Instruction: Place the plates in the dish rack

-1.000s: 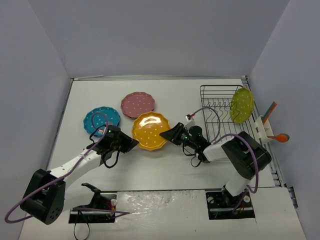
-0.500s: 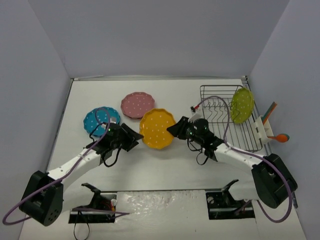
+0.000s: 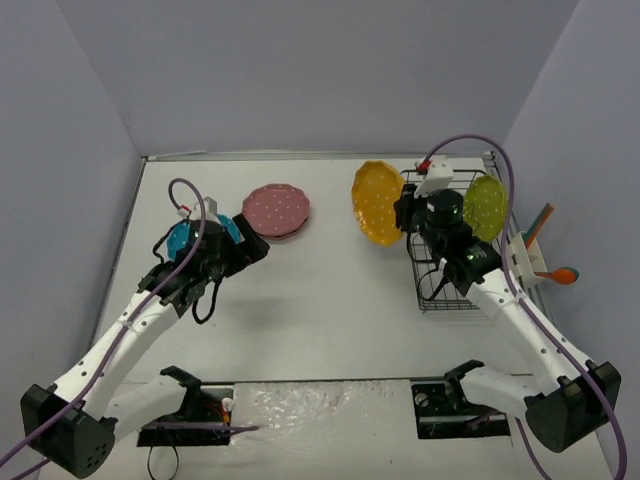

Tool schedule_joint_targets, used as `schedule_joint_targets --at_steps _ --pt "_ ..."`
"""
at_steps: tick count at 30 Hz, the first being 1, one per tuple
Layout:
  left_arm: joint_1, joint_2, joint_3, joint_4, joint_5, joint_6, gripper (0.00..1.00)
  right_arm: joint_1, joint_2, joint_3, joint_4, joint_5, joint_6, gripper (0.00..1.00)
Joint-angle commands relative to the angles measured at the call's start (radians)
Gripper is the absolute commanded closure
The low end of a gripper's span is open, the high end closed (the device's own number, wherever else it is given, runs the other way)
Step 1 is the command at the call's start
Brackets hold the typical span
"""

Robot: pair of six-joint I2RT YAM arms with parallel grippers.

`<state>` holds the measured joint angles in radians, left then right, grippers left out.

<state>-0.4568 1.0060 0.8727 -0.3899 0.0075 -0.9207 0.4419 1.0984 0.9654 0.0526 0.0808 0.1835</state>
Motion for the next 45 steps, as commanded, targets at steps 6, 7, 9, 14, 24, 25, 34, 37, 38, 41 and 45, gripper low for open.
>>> schedule_joint_targets --at_steps 6,7,9,14,24,25,34,37,38,41,45 --pt "0.121 -0.022 0.19 -0.281 -0.198 0.493 0.03 -0.186 -0.012 0.193 0.11 0.369 -0.438 1.0" --pt "0.138 -0.024 0.188 -0.281 -0.19 0.515 0.03 -0.217 -0.005 0.19 0.124 0.368 -0.454 1.0" --pt "0.178 -0.028 0.173 -0.267 -0.169 0.559 0.03 -0.263 0.008 0.182 0.174 0.359 -0.474 1.0" --pt "0.2 -0.044 0.12 -0.224 -0.158 0.579 0.03 -0.346 0.072 0.167 0.268 0.362 -0.504 1.0" --pt "0.217 -0.052 0.083 -0.221 -0.174 0.592 0.03 -0.437 0.195 0.126 0.354 0.304 -0.481 1.0" --pt "0.217 -0.052 0.083 -0.219 -0.176 0.592 0.03 -0.437 0.205 0.113 0.361 0.309 -0.48 1.0" --pt "0.225 -0.045 0.081 -0.219 -0.173 0.592 0.03 -0.501 0.252 0.046 0.415 0.238 -0.435 1.0" --pt "0.227 -0.044 0.081 -0.219 -0.172 0.593 0.03 -0.511 0.269 0.026 0.421 0.206 -0.412 1.0" --pt "0.228 -0.044 0.081 -0.219 -0.172 0.594 0.03 -0.516 0.276 0.017 0.425 0.194 -0.4 1.0" --pt "0.231 -0.043 0.08 -0.219 -0.172 0.594 0.03 -0.522 0.294 -0.008 0.436 0.174 -0.375 1.0" --pt "0.235 -0.04 0.08 -0.219 -0.173 0.595 0.03 -0.534 0.316 -0.042 0.458 0.15 -0.326 1.0"
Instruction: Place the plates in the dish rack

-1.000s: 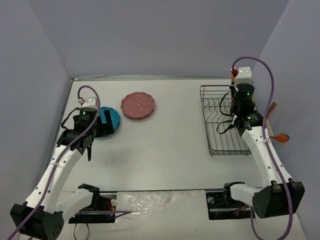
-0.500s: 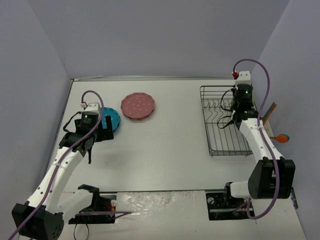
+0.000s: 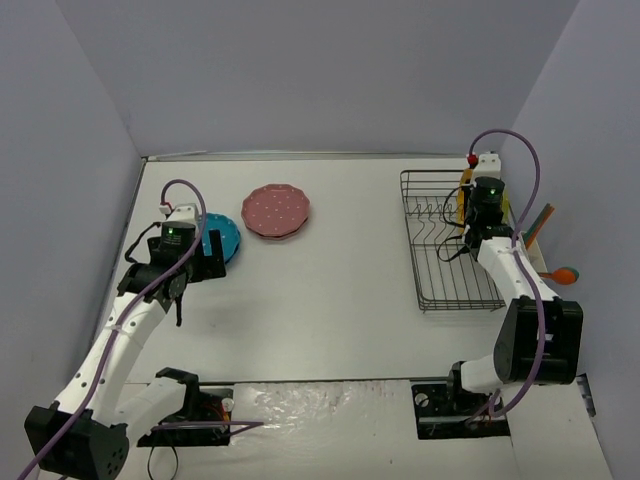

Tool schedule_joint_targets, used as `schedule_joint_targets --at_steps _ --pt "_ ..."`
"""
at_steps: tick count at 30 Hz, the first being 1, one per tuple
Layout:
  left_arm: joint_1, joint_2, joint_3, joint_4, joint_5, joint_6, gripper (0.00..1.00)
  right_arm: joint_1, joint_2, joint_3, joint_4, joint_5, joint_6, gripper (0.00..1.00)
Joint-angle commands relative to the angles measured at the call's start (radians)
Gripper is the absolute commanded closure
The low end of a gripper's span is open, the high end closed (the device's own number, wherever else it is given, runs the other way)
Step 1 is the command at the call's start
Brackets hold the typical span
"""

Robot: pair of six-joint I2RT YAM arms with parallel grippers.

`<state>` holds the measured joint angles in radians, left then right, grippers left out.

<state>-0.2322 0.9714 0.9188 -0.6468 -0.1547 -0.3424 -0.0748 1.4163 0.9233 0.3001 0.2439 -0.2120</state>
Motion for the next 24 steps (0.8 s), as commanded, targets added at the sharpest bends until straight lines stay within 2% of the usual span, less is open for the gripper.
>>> schedule_joint_targets --at_steps 1,4,6,9,13,15,24 --pt "0.011 -0.005 0.034 0.038 -0.012 0.016 0.03 -0.022 0.003 -0.009 0.215 -0.017 0.08 1.0" --pt "0.014 -0.007 0.033 0.039 -0.014 0.016 0.03 -0.038 0.019 -0.018 0.226 -0.048 0.105 0.99" --pt "0.015 -0.006 0.032 0.039 -0.014 0.016 0.03 -0.043 0.029 -0.021 0.229 -0.07 0.114 0.93" --pt "0.019 -0.004 0.032 0.037 -0.019 0.015 0.03 -0.044 0.029 -0.012 0.219 -0.091 0.118 0.76" --pt "0.022 -0.003 0.031 0.036 -0.025 0.014 0.03 -0.044 0.0 0.004 0.205 -0.1 0.122 0.43" --pt "0.023 0.001 0.031 0.036 -0.025 0.013 0.03 -0.042 -0.018 0.013 0.19 -0.11 0.124 0.36" --pt "0.03 0.009 0.029 0.035 -0.028 -0.014 0.03 -0.021 -0.183 0.03 0.133 -0.191 0.2 0.15"
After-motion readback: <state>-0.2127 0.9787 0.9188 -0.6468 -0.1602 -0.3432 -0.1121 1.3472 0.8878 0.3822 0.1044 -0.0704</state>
